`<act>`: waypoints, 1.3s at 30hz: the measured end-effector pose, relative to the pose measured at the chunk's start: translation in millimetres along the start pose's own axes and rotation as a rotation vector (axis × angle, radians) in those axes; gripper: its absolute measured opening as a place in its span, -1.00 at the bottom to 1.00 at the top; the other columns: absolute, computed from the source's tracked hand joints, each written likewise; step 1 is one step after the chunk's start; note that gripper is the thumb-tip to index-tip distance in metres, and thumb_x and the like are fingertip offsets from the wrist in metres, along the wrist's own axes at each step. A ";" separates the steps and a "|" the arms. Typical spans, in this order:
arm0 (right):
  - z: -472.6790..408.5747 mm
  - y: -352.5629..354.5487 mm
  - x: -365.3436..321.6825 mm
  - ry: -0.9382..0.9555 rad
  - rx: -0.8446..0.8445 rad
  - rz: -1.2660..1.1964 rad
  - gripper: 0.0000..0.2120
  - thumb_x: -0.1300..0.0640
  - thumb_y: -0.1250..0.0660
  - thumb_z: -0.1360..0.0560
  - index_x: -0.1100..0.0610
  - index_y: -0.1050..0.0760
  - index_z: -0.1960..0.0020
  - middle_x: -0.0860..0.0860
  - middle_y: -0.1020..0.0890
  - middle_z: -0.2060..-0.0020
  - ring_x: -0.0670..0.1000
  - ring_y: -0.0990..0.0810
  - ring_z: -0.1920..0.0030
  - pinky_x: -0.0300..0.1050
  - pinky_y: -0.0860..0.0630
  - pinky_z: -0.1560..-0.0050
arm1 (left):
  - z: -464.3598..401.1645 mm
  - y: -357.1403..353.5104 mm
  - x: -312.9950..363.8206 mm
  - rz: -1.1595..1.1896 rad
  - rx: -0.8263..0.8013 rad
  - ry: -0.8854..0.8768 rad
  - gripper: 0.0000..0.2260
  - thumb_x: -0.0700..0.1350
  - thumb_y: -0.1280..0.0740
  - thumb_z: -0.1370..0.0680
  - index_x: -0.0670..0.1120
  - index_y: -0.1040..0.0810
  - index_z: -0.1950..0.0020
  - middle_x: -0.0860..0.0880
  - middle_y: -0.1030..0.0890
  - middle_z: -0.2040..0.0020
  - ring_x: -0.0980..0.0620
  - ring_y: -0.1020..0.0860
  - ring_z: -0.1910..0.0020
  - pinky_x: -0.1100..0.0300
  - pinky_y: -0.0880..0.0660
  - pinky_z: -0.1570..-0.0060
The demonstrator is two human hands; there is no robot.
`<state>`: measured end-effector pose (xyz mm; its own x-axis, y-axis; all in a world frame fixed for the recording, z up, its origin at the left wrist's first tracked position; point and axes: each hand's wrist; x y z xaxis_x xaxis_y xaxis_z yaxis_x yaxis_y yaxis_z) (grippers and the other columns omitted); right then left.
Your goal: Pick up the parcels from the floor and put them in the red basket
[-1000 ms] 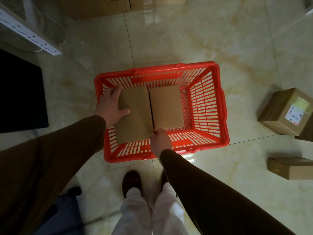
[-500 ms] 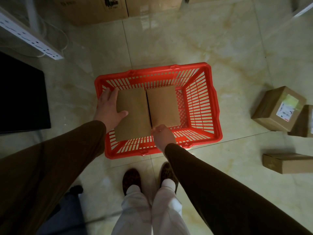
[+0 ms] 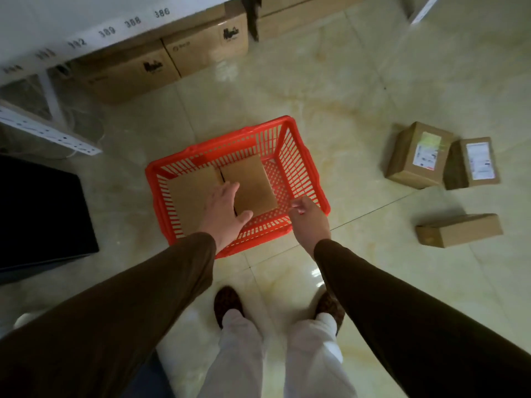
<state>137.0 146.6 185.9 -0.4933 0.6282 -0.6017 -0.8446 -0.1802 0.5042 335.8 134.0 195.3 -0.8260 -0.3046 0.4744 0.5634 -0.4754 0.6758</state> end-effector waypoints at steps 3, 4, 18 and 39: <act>-2.2 43.7 23.3 0.014 0.056 -0.004 -0.81 0.10 -0.26 -0.59 0.07 -0.54 -0.18 -0.05 -0.61 0.00 0.01 -0.57 0.03 -0.15 -0.41 0.05 | 7.8 -18.3 39.0 0.011 -0.015 0.012 -0.35 0.06 -0.38 -0.60 -0.01 -0.18 -0.62 -0.05 -0.17 -0.63 -0.05 -0.09 -0.61 -0.09 -0.16 -0.54; -2.6 59.2 32.8 0.014 0.066 -0.005 -0.80 0.10 -0.27 -0.59 0.08 -0.55 -0.18 -0.06 -0.61 0.01 0.00 -0.56 0.04 -0.16 -0.40 0.04 | 10.1 -26.6 52.3 0.010 -0.011 0.014 -0.36 0.05 -0.37 -0.60 -0.03 -0.20 -0.62 -0.06 -0.20 -0.61 -0.06 -0.12 -0.60 -0.07 -0.17 -0.53; -25.3 266.9 136.5 -0.081 0.139 -0.027 -0.77 0.14 -0.25 -0.62 0.12 -0.54 -0.24 0.01 -0.63 -0.08 0.05 -0.60 -0.08 -0.07 -0.52 -0.09 | 13.1 -151.0 227.3 0.014 -0.050 -0.022 -0.39 0.05 -0.39 -0.59 -0.07 -0.27 -0.58 -0.13 -0.34 -0.51 -0.13 -0.24 -0.52 -0.02 -0.20 -0.50; -197.9 397.0 186.7 -0.228 0.053 -0.070 -0.57 0.11 -0.22 -0.62 0.11 -0.39 -0.47 0.07 -0.59 -0.31 0.12 -0.56 -0.28 0.12 -0.47 -0.37 | -112.8 -232.3 382.6 0.163 -0.133 0.066 -0.34 0.10 -0.31 -0.63 -0.01 -0.11 -0.65 0.01 -0.18 -0.63 0.00 -0.16 -0.59 0.13 -0.11 -0.48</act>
<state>-331.6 42.5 151.2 -0.3688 0.7932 -0.4845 -0.8602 -0.0938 0.5013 -113.3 34.8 156.2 -0.7260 -0.4380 0.5302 0.6858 -0.5189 0.5103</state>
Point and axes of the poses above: each hand's wrist, its own z-axis away from the middle knuckle, its own y-axis out of the back of the hand, x = y × z
